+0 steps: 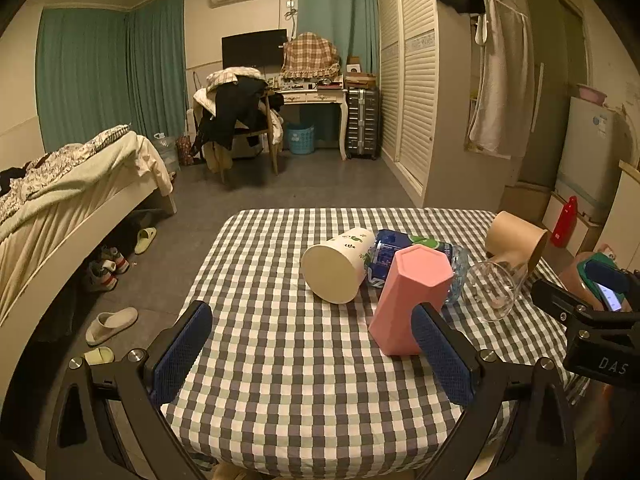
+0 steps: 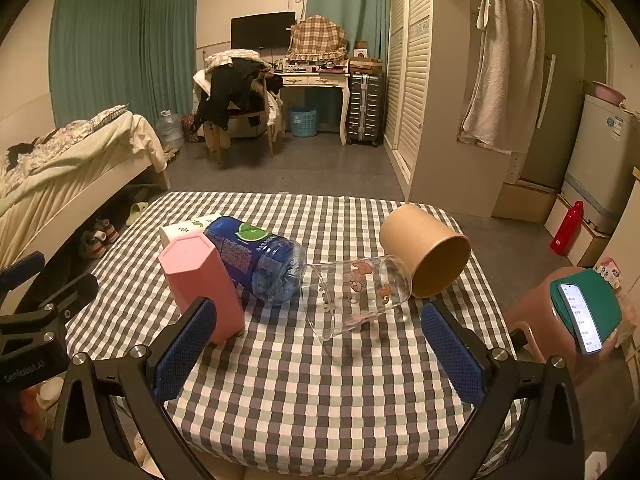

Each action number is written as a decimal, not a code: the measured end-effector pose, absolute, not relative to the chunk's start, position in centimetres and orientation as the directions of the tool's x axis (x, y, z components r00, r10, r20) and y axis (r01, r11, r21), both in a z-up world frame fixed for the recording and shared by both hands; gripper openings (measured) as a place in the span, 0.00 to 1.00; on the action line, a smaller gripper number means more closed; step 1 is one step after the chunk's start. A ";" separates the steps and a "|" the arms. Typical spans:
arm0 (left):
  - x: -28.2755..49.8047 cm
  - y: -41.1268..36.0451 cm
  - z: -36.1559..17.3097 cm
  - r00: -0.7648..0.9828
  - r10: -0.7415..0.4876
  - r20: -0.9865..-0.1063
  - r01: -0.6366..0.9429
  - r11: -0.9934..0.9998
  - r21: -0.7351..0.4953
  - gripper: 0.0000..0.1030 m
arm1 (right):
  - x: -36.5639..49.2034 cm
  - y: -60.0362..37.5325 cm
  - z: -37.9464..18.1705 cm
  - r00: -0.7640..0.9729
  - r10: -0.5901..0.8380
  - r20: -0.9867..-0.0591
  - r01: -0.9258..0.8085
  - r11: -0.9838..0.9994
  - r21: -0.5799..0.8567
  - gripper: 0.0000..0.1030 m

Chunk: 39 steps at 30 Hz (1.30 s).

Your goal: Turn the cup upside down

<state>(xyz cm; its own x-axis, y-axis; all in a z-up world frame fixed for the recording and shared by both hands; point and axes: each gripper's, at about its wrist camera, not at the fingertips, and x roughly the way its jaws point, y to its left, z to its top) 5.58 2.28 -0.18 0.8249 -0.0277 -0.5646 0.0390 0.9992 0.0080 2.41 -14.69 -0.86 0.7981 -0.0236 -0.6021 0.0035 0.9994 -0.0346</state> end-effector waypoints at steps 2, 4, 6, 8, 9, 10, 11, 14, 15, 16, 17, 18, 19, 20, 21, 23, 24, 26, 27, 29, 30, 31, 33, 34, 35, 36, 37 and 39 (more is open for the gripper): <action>5.5 2.2 -0.1 0.825 -0.026 -0.565 0.037 0.999 0.009 1.00 | 2.4 -14.7 -0.9 0.798 -0.025 -0.602 0.005 0.999 -0.034 1.00; 5.5 2.2 -0.1 0.824 -0.027 -0.566 0.037 0.999 0.006 1.00 | 2.4 -14.8 -0.8 0.798 -0.024 -0.602 0.004 0.999 -0.034 1.00; 5.5 2.2 0.0 0.825 -0.025 -0.565 0.034 0.999 0.004 1.00 | 2.4 -14.8 -0.7 0.800 -0.024 -0.599 0.004 0.999 -0.034 1.00; 5.5 2.2 0.1 0.826 -0.022 -0.563 0.031 0.999 0.006 1.00 | 2.4 -14.8 -0.6 0.801 -0.023 -0.598 0.003 0.999 -0.035 1.00; 5.5 2.2 0.1 0.826 -0.021 -0.563 0.031 0.999 0.007 1.00 | 2.3 -14.8 -0.7 0.800 -0.025 -0.599 0.004 0.999 -0.036 1.00; 5.5 2.2 0.1 0.827 -0.021 -0.562 0.031 0.999 0.008 1.00 | 2.3 -14.8 -0.7 0.800 -0.025 -0.599 0.005 0.999 -0.036 1.00; 5.5 2.2 0.2 0.826 -0.020 -0.563 0.031 0.999 0.009 1.00 | 2.3 -14.9 -0.6 0.800 -0.025 -0.599 0.005 0.999 -0.035 1.00; 5.5 2.2 0.2 0.825 -0.019 -0.565 0.029 1.000 0.009 1.00 | 2.3 -14.9 -0.6 0.800 -0.025 -0.600 0.005 0.999 -0.036 1.00; 5.5 2.2 0.3 0.826 -0.018 -0.563 0.028 1.000 0.010 1.00 | 2.3 -14.9 -0.6 0.801 -0.025 -0.598 0.004 0.999 -0.036 1.00; 5.5 2.3 0.2 0.828 -0.018 -0.561 0.028 1.000 0.009 1.00 | 2.4 -14.8 -0.6 0.800 -0.024 -0.600 0.003 0.999 -0.036 1.00; 5.5 2.3 0.3 0.829 -0.017 -0.559 0.026 1.000 0.008 1.00 | 2.4 -14.8 -0.5 0.800 -0.024 -0.599 0.001 0.999 -0.039 1.00; 5.6 2.4 0.4 0.830 -0.017 -0.558 0.024 1.000 0.006 1.00 | 2.4 -14.8 -0.5 0.802 -0.024 -0.597 0.000 0.999 -0.041 1.00; 5.6 2.5 0.4 0.831 -0.018 -0.556 0.023 1.000 0.003 1.00 | 2.5 -14.8 -0.5 0.803 -0.025 -0.595 -0.001 0.999 -0.044 1.00; 5.6 2.5 0.5 0.832 -0.019 -0.555 0.023 1.000 0.001 1.00 | 2.4 -14.9 -0.4 0.805 -0.026 -0.593 -0.001 0.999 -0.046 1.00; 5.6 2.6 0.5 0.832 -0.020 -0.555 0.024 1.000 0.001 1.00 | 2.6 -14.9 -0.3 0.805 -0.026 -0.593 -0.003 0.999 -0.047 1.00; 5.5 2.6 0.6 0.832 -0.018 -0.554 0.025 1.000 0.005 1.00 | 2.6 -15.0 -0.3 0.805 -0.027 -0.592 -0.001 0.999 -0.048 1.00; 5.5 2.6 0.6 0.833 -0.018 -0.553 0.026 1.000 0.006 1.00 | 2.6 -15.1 -0.2 0.805 -0.028 -0.592 0.000 0.999 -0.047 1.00; 5.6 2.7 0.7 0.833 -0.018 -0.553 0.026 1.000 0.007 1.00 | 2.6 -15.1 -0.2 0.805 -0.027 -0.593 -0.001 0.999 -0.046 1.00; 5.6 2.7 0.7 0.833 -0.019 -0.553 0.026 1.000 0.006 1.00 | 2.6 -15.1 -0.2 0.806 -0.029 -0.592 0.001 0.999 -0.048 1.00; 5.6 2.7 0.7 0.833 -0.018 -0.553 0.026 1.000 0.005 1.00 | 2.5 -15.1 -0.2 0.806 -0.029 -0.592 0.000 0.999 -0.049 1.00; 5.6 2.6 0.7 0.833 -0.018 -0.554 0.026 1.000 0.006 1.00 | 2.6 -15.1 -0.2 0.806 -0.028 -0.592 -0.001 0.999 -0.049 1.00; 5.6 2.6 0.7 0.832 -0.018 -0.554 0.026 1.000 0.007 1.00 | 2.5 -15.1 -0.2 0.806 -0.028 -0.591 -0.001 0.999 -0.050 1.00; 5.6 2.7 0.7 0.833 -0.018 -0.554 0.026 1.000 0.007 1.00 | 2.5 -15.1 -0.2 0.805 -0.028 -0.592 -0.002 0.999 -0.049 1.00; 5.6 2.7 0.7 0.833 -0.018 -0.554 0.026 1.000 0.007 1.00 | 2.5 -15.1 -0.2 0.805 -0.026 -0.593 -0.004 0.999 -0.049 1.00; 5.6 2.7 0.7 0.833 -0.017 -0.554 0.025 1.000 0.008 1.00 | 2.5 -15.1 -0.2 0.805 -0.026 -0.592 -0.004 0.999 -0.049 1.00; 5.6 2.7 0.7 0.833 -0.018 -0.554 0.026 1.000 0.007 1.00 | 2.5 -15.1 -0.2 0.804 -0.026 -0.593 -0.004 0.999 -0.049 1.00; 5.6 2.7 0.7 0.833 -0.017 -0.554 0.026 1.000 0.007 1.00 | 2.5 -15.2 -0.2 0.804 -0.026 -0.594 -0.005 0.999 -0.050 1.00; 5.6 2.7 0.7 0.832 -0.017 -0.554 0.026 1.000 0.008 1.00 | 2.5 -15.1 -0.2 0.804 -0.026 -0.595 -0.004 0.999 -0.049 1.00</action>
